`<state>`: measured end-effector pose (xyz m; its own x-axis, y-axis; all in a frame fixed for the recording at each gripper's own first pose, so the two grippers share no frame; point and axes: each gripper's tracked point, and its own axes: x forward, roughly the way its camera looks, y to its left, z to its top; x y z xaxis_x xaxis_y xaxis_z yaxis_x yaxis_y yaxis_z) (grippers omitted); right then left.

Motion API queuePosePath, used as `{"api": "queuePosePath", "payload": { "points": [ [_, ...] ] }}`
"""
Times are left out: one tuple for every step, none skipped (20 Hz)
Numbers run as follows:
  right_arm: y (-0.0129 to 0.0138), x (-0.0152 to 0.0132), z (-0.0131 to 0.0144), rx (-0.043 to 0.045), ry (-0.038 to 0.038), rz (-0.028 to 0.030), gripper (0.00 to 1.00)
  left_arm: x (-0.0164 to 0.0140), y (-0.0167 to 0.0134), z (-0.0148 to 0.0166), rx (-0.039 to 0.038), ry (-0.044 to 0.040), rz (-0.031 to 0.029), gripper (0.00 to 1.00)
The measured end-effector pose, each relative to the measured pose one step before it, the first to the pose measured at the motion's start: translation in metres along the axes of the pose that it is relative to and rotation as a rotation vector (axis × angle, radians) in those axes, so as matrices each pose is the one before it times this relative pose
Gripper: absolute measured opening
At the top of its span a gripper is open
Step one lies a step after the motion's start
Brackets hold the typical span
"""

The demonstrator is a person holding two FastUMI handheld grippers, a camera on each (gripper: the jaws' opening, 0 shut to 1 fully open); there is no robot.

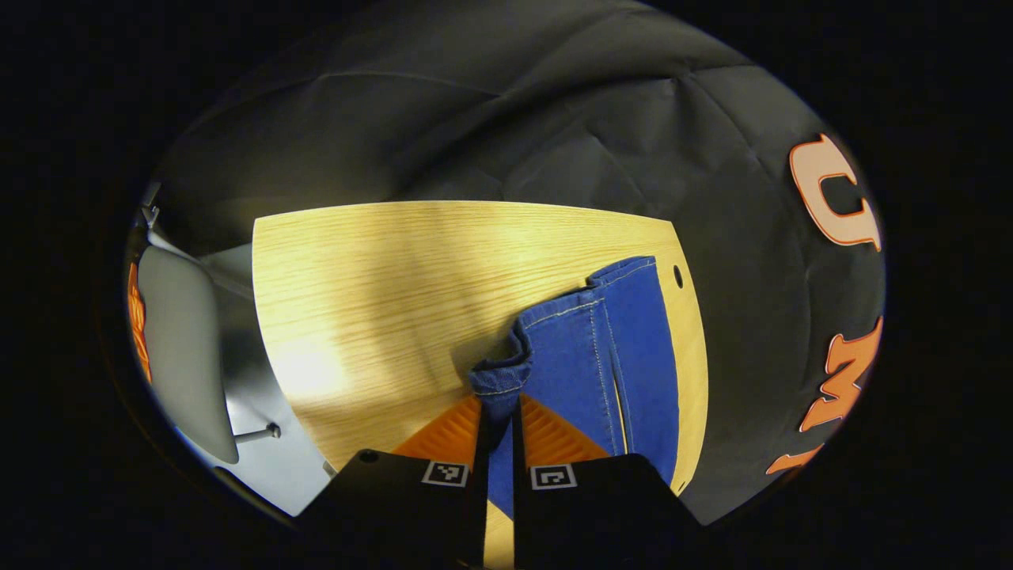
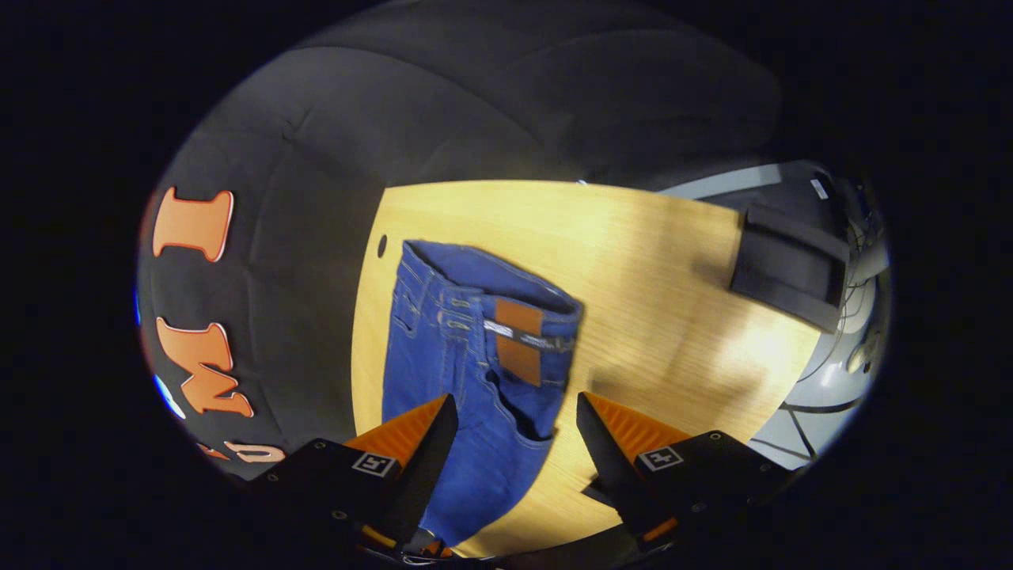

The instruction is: Grasp the waist and the cuffs of the jeans and fold them to make the two legs overlap; first hold the waist and fold one-third of the jeans toward the cuffs, then hold the cuffs and fold the remaining one-third in the same direction to finish folding.

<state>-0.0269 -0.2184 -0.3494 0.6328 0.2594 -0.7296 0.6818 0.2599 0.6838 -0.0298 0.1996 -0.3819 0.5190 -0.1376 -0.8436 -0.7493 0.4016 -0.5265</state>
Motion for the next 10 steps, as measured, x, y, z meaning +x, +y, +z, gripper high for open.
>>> {"api": "queuePosePath", "payload": {
  "points": [
    [-0.00268,0.00536,-0.0059,0.01723,0.013,0.00112,0.95,0.00079,-0.00233,-0.00219,-0.00387,0.00863,-0.00329,0.15],
    [0.00529,0.00443,0.00113,0.02903,0.00226,0.0317,0.95,0.00083,0.00137,-0.00042,-0.00125,0.00326,0.00774,0.14],
    [0.00555,0.00549,0.00242,0.02492,-0.00914,0.02917,0.95,0.00106,0.00187,0.00032,-0.00153,0.00208,0.00901,0.14],
    [0.00571,0.0068,0.00304,0.01996,-0.01372,0.02698,0.94,0.00081,0.00376,0.002,-0.00316,-0.00416,0.01223,0.14],
    [0.0029,0.00681,-0.00405,0.01731,0.00705,0.0117,0.93,0.03435,0.00772,0.00072,-0.02945,-0.01134,0.07333,0.14],
    [0.00092,0.0041,-0.00324,-0.00058,0.00469,0.00591,0.88,-0.00617,-0.00333,-0.00618,-0.05395,0.02235,-0.03163,0.01],
    [-0.00146,0.00196,-0.0039,-0.01069,0.01342,-0.0024,0.84,-0.01682,-0.00074,-0.00027,0.00687,0.00305,-0.01073,0.03],
    [-0.00495,0.00241,-0.00251,-0.01374,0.00739,-0.02385,0.73,-0.00295,0.0054,0.00281,0.0219,-0.00844,0.00013,0.01],
    [-0.00665,0.00284,-0.00052,-0.0035,-0.01461,-0.03125,0.6,-0.00336,-0.00129,0.00092,0.01712,-0.00434,-0.00626,0.01],
    [0.00045,-0.00073,0.00006,0.01089,-0.00679,-0.00625,0.46,-0.00362,-0.00232,-0.00019,0.00773,0.00321,-0.00764,0.01]
  ]
}}
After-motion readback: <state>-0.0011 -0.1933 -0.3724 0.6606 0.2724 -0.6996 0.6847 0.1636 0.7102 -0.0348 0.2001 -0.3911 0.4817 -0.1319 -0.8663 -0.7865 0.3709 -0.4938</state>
